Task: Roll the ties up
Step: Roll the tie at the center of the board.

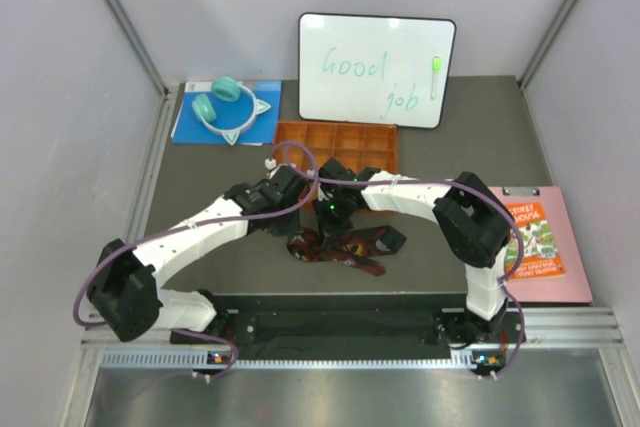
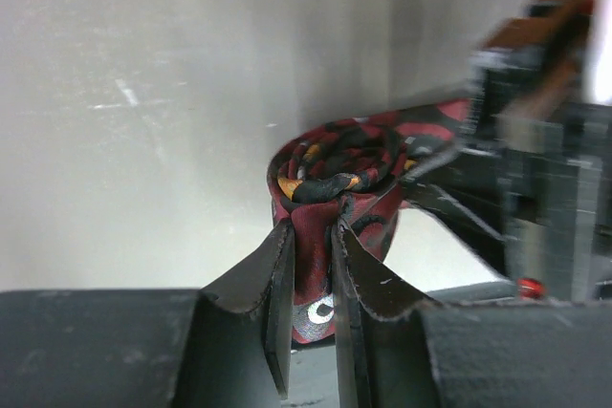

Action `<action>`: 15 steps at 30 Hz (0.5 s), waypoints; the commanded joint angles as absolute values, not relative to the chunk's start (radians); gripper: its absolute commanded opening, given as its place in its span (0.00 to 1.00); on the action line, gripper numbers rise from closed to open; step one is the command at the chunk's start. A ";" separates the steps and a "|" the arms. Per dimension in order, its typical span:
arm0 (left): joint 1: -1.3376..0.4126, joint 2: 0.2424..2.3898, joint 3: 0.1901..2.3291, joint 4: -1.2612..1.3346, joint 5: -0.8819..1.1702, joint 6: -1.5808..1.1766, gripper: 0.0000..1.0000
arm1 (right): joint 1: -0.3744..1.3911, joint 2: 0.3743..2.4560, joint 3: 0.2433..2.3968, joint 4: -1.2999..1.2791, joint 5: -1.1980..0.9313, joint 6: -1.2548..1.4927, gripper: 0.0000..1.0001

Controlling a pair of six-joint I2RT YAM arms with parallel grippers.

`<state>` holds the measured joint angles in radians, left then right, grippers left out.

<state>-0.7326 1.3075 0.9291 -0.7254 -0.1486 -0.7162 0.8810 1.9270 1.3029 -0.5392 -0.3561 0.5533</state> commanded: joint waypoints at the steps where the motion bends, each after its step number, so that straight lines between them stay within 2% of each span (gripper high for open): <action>1: -0.802 1.371 1.017 -0.765 -0.182 -0.707 0.02 | 0.897 1.945 1.332 -0.515 -0.351 0.564 0.00; 15: -1.003 1.614 1.222 -0.816 -0.271 -0.742 0.02 | 0.902 1.957 1.309 -0.517 -0.350 0.560 0.00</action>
<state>-0.8921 1.5471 1.1225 -0.8642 -0.3210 -0.8398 0.8646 1.9537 1.2892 -0.5701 -0.3603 0.5728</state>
